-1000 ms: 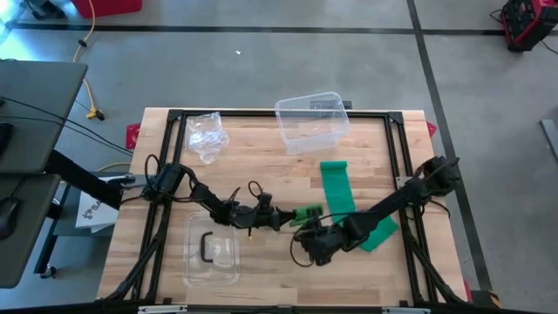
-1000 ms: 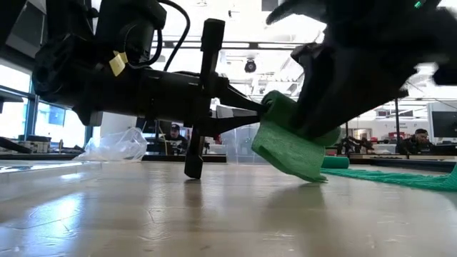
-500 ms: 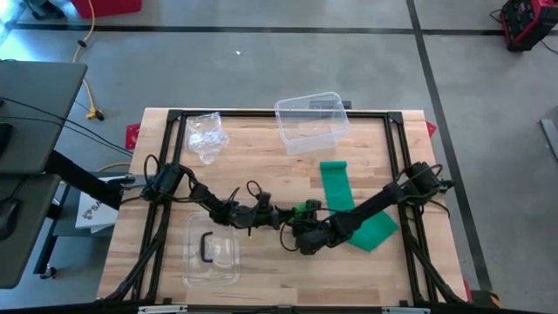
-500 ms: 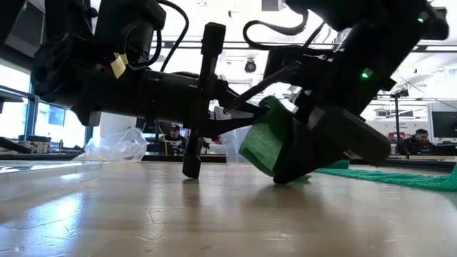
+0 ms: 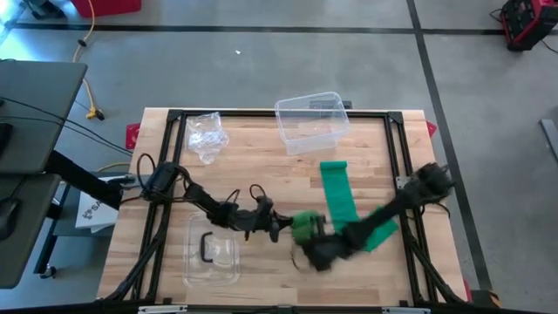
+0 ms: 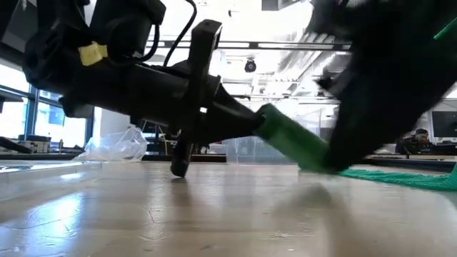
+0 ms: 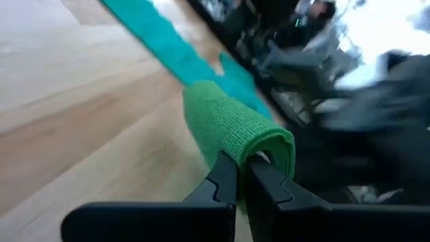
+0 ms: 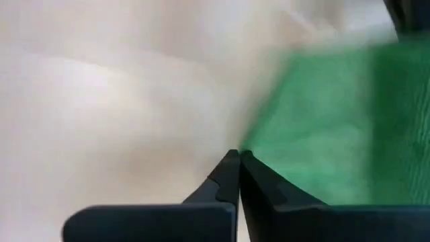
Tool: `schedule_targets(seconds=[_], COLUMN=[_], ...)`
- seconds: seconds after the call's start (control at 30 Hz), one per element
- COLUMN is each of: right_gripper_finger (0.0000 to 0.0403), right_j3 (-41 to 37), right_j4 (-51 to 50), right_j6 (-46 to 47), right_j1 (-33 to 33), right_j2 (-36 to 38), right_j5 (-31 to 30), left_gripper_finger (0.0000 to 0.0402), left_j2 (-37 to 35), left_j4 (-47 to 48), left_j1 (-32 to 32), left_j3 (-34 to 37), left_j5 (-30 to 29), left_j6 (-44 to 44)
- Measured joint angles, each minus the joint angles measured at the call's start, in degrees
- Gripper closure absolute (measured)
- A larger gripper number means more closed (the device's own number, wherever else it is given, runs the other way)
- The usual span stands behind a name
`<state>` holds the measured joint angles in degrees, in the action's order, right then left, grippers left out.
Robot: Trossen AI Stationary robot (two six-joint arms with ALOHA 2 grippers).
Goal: Roll bandage
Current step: Roll the green bandage
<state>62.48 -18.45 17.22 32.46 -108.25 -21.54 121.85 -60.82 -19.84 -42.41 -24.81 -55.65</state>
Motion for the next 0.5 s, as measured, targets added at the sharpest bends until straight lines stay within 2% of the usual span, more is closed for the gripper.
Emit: schedule_targets(seconds=[0.1,0.3,0.4,0.5], right_gripper_finger=[0.0403,0.0403,0.0403,0.0403], right_j3=[0.36,3.03,5.02,5.41], right_j4=[1.7,0.24,-3.06,-3.88], right_j6=[4.11,9.55,9.54,9.55], right_j1=[5.47,13.49,13.86,12.65], right_j2=[6.6,15.75,17.68,17.56], right_j5=[0.88,-10.91,-15.51,-14.38], left_gripper_finger=[0.0399,0.0399,0.0399,0.0399], left_j2=[-2.44,-6.99,-9.05,-10.73], left_j4=[5.47,13.15,15.38,19.01], left_j1=[-0.03,-2.76,-4.9,-6.61], left_j3=[0.11,0.44,0.38,0.29], left_j5=[0.83,2.4,2.63,-2.03], left_j6=[2.08,6.95,9.0,10.33])
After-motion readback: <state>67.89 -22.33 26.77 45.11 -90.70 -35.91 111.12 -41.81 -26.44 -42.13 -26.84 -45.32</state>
